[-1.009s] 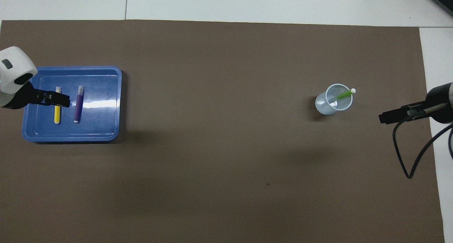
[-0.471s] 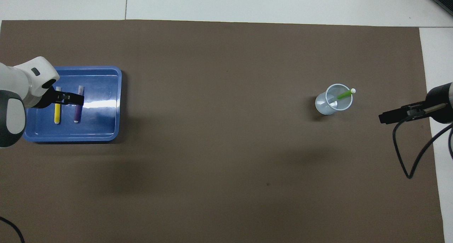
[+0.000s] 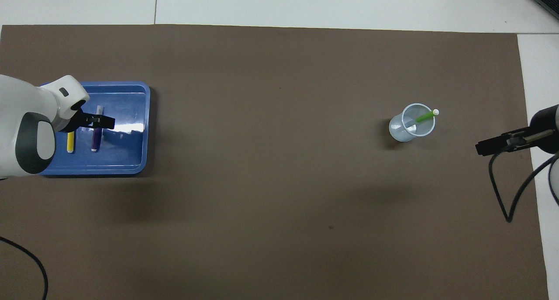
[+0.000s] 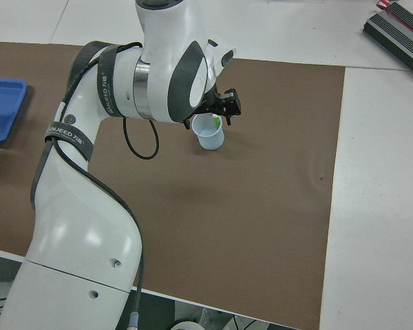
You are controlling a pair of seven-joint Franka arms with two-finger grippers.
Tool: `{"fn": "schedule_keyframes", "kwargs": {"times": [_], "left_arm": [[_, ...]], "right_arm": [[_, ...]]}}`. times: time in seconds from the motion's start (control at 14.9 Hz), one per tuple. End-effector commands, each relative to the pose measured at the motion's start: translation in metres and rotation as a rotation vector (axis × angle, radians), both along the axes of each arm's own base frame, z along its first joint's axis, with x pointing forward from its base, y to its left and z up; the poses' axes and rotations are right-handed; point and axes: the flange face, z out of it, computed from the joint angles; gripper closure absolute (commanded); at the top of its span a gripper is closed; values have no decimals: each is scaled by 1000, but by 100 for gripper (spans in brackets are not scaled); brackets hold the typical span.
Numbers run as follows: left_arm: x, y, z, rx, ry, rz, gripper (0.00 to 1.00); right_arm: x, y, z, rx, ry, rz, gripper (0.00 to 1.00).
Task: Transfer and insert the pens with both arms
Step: 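Lift the purple pen with the left gripper toward the right gripper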
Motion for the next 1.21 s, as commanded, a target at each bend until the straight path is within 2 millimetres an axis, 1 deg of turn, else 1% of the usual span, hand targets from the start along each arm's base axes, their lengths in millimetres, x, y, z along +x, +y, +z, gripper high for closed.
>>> {"fn": "schedule_keyframes", "kwargs": {"times": [0.0, 0.13, 0.27, 0.47, 0.54, 0.67, 0.74, 0.81, 0.94, 1.08, 1.14], "left_arm": [[6, 23, -24, 18, -18, -5, 3], [8, 26, -34, 19, -26, -19, 3], [10, 22, -42, 19, -32, -28, 3], [11, 16, -46, 17, -31, -34, 3], [11, 15, -46, 17, -31, -34, 6], [9, 16, -49, 17, -26, -35, 12], [9, 16, -48, 17, -29, -35, 19], [9, 15, -48, 17, -28, -35, 22], [8, 14, -50, 16, -22, -37, 36], [8, 14, -49, 16, -15, -37, 54], [8, 14, -50, 15, -14, -37, 59]], "right_arm": [[-6, 1, 3, -32, 5, 0, 0], [-5, 1, 3, -56, 5, 17, 0], [-5, 1, 3, -91, 5, 53, 0], [-5, 2, 4, -90, 2, 59, 0], [-5, 3, 3, -88, 4, 62, 0], [-11, 4, -3, -85, 19, 65, 0], [-13, 5, -6, -79, 22, 48, 0], [-14, 5, -6, -79, 22, 45, 0], [-14, 5, -6, -78, 22, 43, 0], [-14, 5, -5, -73, 22, 41, 0], [-14, 5, -5, -72, 20, 41, 0]]}}
